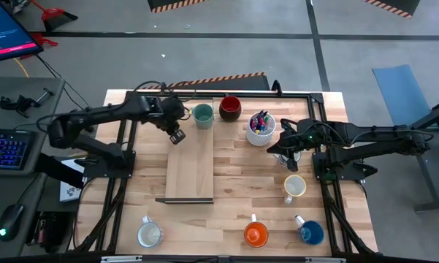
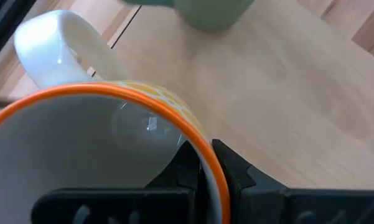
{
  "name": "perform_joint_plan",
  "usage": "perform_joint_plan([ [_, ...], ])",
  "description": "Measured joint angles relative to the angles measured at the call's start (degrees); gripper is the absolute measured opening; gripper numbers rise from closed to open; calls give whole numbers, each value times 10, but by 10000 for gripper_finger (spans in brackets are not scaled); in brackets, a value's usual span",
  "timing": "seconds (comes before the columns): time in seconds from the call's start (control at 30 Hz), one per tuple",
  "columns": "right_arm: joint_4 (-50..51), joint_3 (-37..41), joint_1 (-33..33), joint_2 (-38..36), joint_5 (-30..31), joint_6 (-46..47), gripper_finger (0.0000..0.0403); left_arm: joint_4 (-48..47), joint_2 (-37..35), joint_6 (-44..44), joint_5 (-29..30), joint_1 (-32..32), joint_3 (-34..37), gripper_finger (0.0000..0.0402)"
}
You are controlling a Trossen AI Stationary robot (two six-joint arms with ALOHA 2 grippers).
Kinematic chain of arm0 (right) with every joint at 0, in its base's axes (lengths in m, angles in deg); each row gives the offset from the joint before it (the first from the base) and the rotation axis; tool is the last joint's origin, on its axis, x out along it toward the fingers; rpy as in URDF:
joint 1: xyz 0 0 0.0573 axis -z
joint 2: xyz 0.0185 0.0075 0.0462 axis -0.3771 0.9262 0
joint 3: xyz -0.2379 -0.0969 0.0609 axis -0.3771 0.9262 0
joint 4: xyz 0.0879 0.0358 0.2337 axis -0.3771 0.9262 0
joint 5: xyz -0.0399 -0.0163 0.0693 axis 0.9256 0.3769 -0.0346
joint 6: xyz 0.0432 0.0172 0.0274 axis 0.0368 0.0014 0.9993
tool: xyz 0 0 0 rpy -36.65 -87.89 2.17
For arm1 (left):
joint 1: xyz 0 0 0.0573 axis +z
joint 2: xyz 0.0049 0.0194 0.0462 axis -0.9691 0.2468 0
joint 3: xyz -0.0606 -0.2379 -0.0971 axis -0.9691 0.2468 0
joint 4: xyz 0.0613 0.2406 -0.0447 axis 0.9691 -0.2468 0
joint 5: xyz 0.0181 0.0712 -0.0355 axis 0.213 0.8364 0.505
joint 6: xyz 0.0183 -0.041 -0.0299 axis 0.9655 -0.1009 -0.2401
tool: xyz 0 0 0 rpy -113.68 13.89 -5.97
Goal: Place coffee mugs
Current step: Put the yellow mug on the shelf
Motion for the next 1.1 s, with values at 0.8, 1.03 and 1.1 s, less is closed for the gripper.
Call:
perform_joint_plan([
  [0.8,0,0,0,0,-10,13,0,10,85,50,-5,48,-49,9],
  [1.03,0,0,0,0,-10,13,0,12,85,60,-35,48,-49,9],
  [1.1,0,0,0,0,-10,14,0,12,85,60,-37,48,-49,9],
])
